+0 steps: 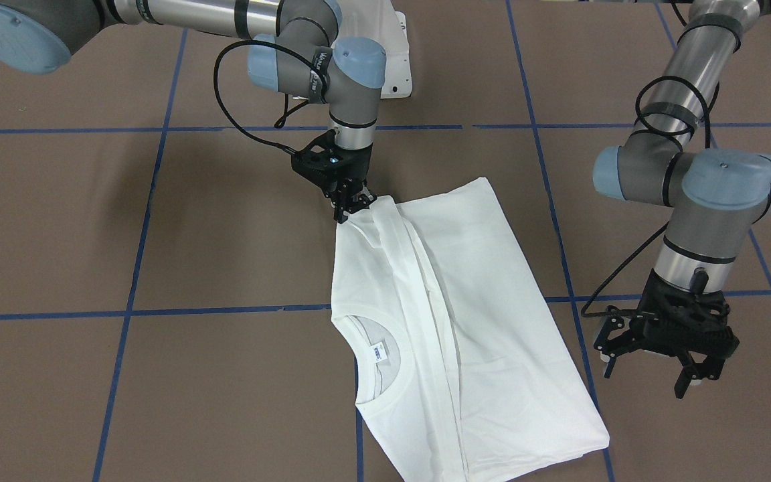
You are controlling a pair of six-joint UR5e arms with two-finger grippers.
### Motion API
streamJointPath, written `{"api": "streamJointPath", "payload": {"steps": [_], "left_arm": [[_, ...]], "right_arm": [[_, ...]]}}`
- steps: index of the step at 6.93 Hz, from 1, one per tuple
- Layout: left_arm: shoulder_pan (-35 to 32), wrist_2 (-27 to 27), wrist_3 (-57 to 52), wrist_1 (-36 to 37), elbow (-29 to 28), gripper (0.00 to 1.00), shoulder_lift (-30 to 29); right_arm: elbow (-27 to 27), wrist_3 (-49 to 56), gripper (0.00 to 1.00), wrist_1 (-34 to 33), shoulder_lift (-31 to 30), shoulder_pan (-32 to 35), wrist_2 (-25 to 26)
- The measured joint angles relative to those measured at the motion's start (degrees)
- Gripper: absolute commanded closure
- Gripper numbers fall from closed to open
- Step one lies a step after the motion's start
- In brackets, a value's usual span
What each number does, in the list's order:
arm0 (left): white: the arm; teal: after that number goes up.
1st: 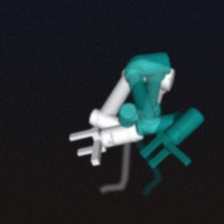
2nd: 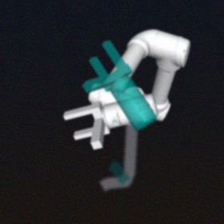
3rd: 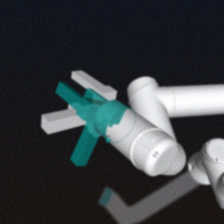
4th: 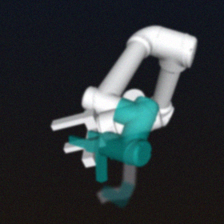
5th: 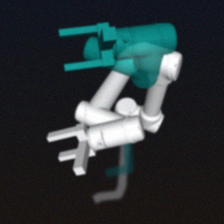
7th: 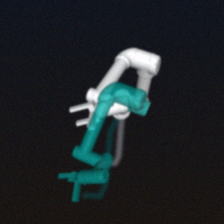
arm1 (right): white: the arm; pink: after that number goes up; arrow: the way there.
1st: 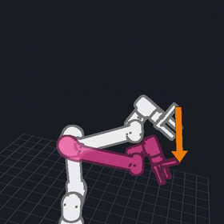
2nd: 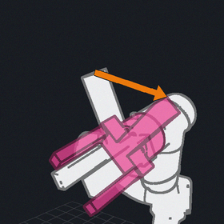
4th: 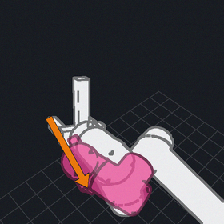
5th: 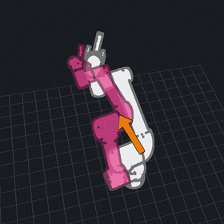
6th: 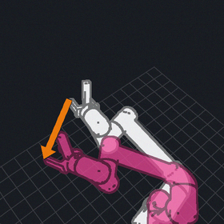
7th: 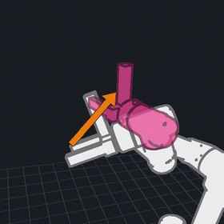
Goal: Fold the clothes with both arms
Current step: 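Drag the shirt toward the robot with the right gripper, squaring it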
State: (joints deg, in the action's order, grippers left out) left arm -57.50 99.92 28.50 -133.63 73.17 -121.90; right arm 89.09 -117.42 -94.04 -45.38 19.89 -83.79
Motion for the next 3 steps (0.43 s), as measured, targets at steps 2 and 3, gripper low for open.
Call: {"api": "streamJointPath", "payload": {"steps": [2,3], "left_arm": [[0.0,0.0,0.1,0.0,0.1,0.0,0.0],[0.1,0.0,0.1,0.0,0.1,0.0,0.0]], "right_arm": [[12.3,-0.4,1.0,-6.1,-6.7,-1.6,0.3],[18.3,-0.7,1.0,-8.7,-10.3,-3.9,1.5]]}}
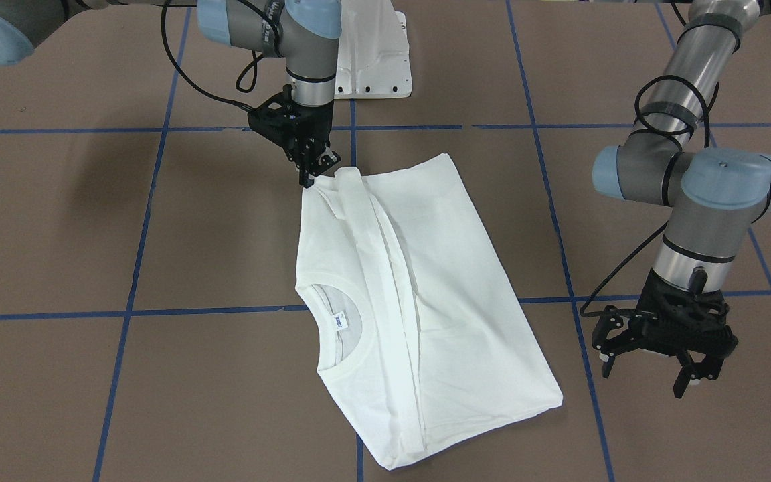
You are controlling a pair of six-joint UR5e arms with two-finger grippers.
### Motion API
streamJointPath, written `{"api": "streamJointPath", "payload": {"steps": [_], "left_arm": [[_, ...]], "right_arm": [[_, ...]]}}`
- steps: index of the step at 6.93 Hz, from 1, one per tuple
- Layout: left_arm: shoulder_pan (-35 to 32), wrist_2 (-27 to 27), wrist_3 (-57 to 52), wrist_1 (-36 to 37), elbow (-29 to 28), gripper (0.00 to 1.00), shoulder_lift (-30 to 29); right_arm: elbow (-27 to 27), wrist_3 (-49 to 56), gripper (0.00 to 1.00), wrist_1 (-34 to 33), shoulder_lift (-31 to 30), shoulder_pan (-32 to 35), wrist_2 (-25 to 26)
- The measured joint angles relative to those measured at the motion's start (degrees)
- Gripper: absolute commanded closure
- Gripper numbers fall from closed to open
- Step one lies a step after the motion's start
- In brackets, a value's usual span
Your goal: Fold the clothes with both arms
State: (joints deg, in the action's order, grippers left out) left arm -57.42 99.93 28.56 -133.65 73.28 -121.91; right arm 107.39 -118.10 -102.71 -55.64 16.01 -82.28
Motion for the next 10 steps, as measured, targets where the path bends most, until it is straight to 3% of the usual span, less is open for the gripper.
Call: {"api": "streamJointPath", "payload": {"steps": [2,3,4,6,8,10], "left_arm": [[0.0,0.0,0.0,0.0,0.0,0.0,0.0],[0.0,0.0,0.0,0.0,0.0,0.0,0.0],[0.0,0.0,0.0,0.0,-0.1,0.0,0.0],[0.0,0.6,-0.1,0.1,0.0,0.0,0.0],[-0.1,2.6,-0.1,0.1,0.0,0.0,0.0],[-0.1,3.0,-0.1,0.1,0.1,0.0,0.0]], "right_arm": [[7.4,-1.5,1.0,-3.8,-4.8,-4.8,2.8],[8.6,-2.3,0.29,-4.6,-5.5,-6.7,3.7],[9.1,-2.4,0.0,-5.3,-5.8,-8.0,4.2],[10.8,1.8,0.0,-7.7,-5.4,-7.3,4.2],[12.7,14.2,0.0,-8.0,-4.3,-1.3,1.9],[7.5,24.9,0.0,-7.5,0.9,5.8,-2.7]]}}
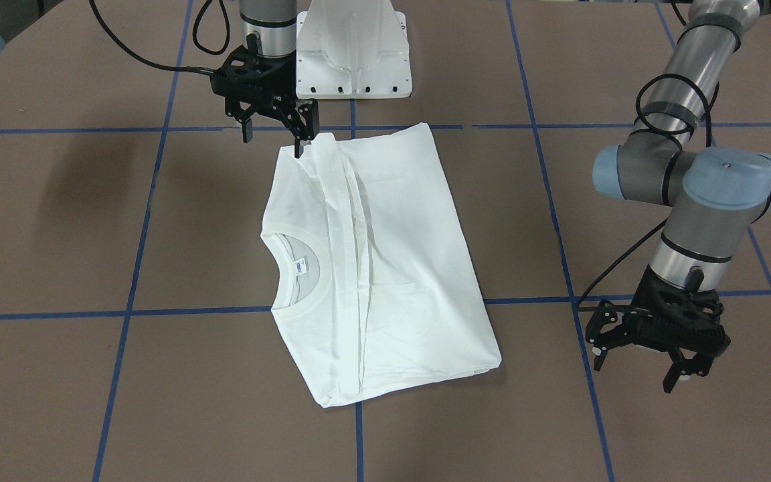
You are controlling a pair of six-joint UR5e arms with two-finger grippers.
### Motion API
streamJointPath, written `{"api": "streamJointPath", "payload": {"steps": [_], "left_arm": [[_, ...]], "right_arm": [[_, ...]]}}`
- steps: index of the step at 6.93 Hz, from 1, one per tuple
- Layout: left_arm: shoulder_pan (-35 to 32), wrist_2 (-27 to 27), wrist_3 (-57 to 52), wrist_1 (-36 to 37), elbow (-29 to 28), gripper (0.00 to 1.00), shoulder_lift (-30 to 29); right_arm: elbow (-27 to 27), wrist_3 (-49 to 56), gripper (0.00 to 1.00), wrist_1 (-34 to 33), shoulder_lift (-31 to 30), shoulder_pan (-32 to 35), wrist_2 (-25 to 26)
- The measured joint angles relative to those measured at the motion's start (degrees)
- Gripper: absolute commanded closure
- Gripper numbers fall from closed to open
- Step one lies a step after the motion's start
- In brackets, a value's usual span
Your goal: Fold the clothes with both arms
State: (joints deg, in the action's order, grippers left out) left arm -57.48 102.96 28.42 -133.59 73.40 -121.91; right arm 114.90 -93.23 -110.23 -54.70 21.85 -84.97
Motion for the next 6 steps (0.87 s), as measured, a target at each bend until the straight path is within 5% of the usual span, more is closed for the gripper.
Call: {"api": "streamJointPath", "payload": {"steps": [2,3,5,6], "left_arm": [[0.1,0.1,0.0,0.0,0.4,0.0,0.1],[0.1,0.1,0.0,0.0,0.7,0.0,0.4],[0.1,0.1,0.0,0.0,2.1,0.0,1.9],[0.1,0.1,0.0,0.0,2.5,0.0,2.2]], "right_arm": [[-11.3,3.5,0.03,5.6,6.6,2.6,-1.8],[-19.5,3.8,0.23,10.4,10.9,2.8,-2.2],[-34.2,3.4,0.35,17.3,19.0,2.8,-2.4],[-37.3,3.4,0.48,18.8,20.3,2.5,-2.5]]}}
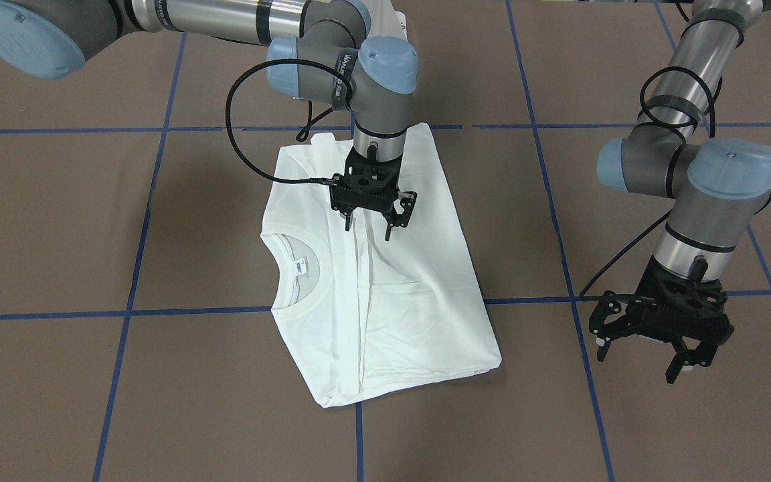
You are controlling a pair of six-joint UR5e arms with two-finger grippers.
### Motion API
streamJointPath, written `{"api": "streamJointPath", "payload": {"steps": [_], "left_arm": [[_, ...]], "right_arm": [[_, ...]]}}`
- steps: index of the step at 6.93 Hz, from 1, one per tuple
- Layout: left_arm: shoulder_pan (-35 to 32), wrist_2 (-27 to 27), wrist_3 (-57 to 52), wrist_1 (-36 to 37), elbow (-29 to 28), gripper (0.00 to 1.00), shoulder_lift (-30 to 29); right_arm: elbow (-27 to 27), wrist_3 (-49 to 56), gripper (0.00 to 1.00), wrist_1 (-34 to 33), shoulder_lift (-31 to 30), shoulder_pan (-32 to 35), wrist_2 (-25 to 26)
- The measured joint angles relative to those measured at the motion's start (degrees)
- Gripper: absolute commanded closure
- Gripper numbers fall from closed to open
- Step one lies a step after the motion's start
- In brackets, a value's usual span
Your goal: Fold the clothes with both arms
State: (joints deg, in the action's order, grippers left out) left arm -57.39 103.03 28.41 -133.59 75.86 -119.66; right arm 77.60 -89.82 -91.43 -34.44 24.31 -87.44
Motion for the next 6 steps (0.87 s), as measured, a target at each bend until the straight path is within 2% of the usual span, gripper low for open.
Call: {"api": "streamJointPath", "payload": {"steps": [2,3,4,6], "left_arm": [[0.0,0.0,0.1,0.0,0.3,0.0,0.3],[0.0,0.0,0.1,0.0,0.3,0.0,0.3],[0.0,0.0,0.1,0.0,0.3,0.0,0.3],[0.0,0.0,0.1,0.0,0.3,0.0,0.3]], "right_arm": [[-1.9,1.5,0.63,0.9,0.3,-0.6,-0.1],[-2.0,2.7,0.88,0.9,0.0,-0.8,-0.1],[-1.9,3.4,1.0,0.9,-0.3,-0.9,-0.1],[-0.8,3.8,1.0,0.6,-0.6,-0.8,-0.8]]}}
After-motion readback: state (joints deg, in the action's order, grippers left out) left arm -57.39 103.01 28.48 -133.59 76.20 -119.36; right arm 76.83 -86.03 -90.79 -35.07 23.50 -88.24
